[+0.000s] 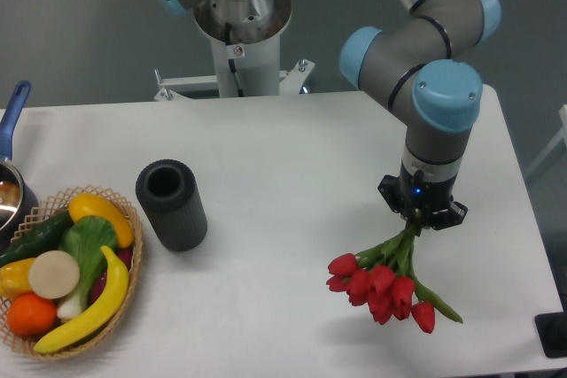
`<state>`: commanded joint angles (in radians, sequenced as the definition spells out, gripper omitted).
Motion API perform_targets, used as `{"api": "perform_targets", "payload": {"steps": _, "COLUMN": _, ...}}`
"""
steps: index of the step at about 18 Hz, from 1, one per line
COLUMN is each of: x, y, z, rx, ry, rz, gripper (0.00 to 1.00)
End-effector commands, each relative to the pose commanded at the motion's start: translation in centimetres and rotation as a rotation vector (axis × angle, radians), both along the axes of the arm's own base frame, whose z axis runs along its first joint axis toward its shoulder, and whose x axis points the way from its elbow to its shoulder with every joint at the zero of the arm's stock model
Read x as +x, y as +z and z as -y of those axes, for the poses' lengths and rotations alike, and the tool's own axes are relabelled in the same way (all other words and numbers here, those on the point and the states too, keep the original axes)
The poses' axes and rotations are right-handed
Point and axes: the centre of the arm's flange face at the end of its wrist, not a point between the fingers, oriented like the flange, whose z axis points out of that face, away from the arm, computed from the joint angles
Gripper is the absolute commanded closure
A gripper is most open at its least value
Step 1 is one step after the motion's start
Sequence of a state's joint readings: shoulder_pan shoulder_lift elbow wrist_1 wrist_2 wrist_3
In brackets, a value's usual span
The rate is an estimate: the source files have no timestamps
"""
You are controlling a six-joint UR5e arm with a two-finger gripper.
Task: Pick up the flowers from the table
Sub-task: 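Lift the held tulip bundle up off the table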
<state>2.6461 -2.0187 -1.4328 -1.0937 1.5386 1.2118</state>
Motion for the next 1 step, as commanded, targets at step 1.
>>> {"api": "perform_targets", "payload": {"steps": 1, "x": -0.01, "y": -0.3, "z": -0.12, "rx": -0.002, "ry": 0.0, "rz": 0.004, "gripper": 0.99}}
